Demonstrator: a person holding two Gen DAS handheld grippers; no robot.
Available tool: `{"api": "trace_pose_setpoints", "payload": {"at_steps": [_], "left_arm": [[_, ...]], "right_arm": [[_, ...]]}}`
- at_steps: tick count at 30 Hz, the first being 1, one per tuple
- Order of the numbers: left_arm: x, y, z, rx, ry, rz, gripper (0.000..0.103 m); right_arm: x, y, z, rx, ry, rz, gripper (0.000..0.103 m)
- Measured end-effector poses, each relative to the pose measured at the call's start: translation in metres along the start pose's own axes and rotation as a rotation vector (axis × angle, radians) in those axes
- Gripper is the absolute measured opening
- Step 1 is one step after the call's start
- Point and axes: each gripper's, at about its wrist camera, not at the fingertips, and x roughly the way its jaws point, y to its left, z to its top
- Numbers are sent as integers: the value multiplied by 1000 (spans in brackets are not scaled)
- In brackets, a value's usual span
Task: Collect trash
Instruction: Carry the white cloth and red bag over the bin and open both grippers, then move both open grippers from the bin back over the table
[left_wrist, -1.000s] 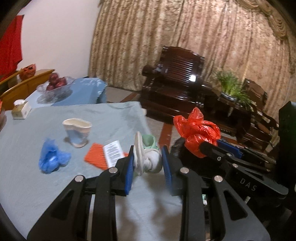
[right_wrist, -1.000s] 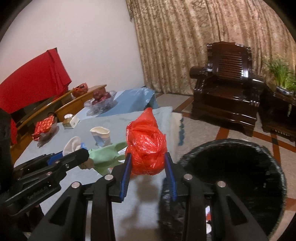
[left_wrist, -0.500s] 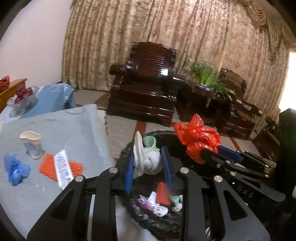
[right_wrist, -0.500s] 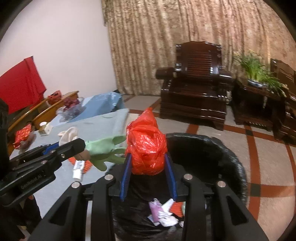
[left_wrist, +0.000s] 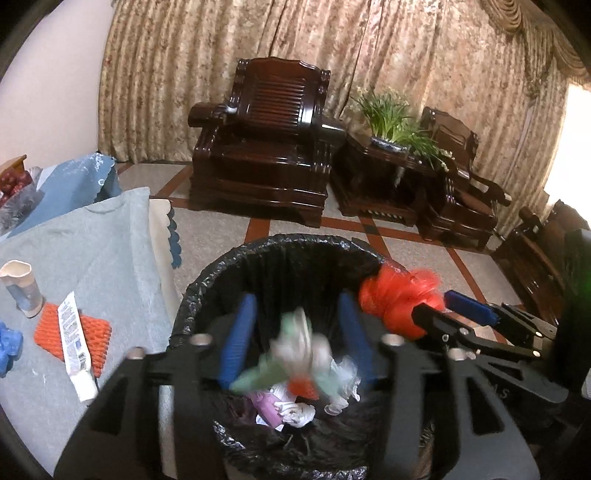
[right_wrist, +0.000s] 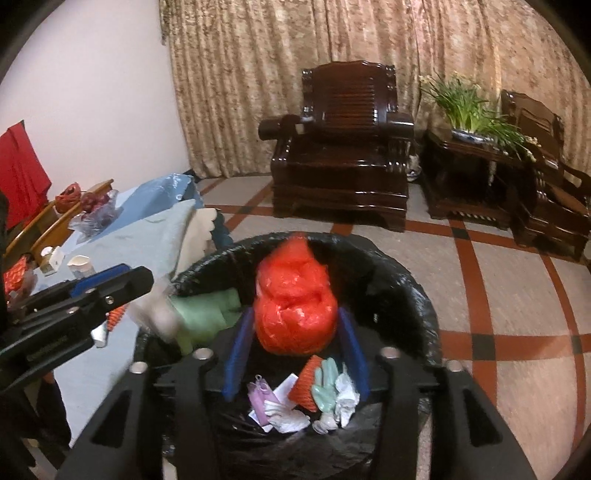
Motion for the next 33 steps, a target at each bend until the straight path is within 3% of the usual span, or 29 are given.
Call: {"api": "trace_pose_setpoints", "payload": {"at_steps": [3, 9, 19, 26, 33], "left_arm": [[-3, 2, -1, 8, -10, 7, 65], [-19, 16, -1, -10, -44, 51, 84], [-60, 68, -9, -55, -85, 171, 89], [-94, 118, -24, -96, -107, 303, 90], [-119, 158, -35, -131, -118, 388, 90]], "right_arm": [[-3, -2, -1, 7, -13, -13, 81], [-8, 0, 1, 14, -44, -6, 95], [-7, 34, 3, -14, -59, 52, 97], [3, 81, 0, -60, -53, 126, 97], [14, 135, -4, -122, -56, 207, 97]]}}
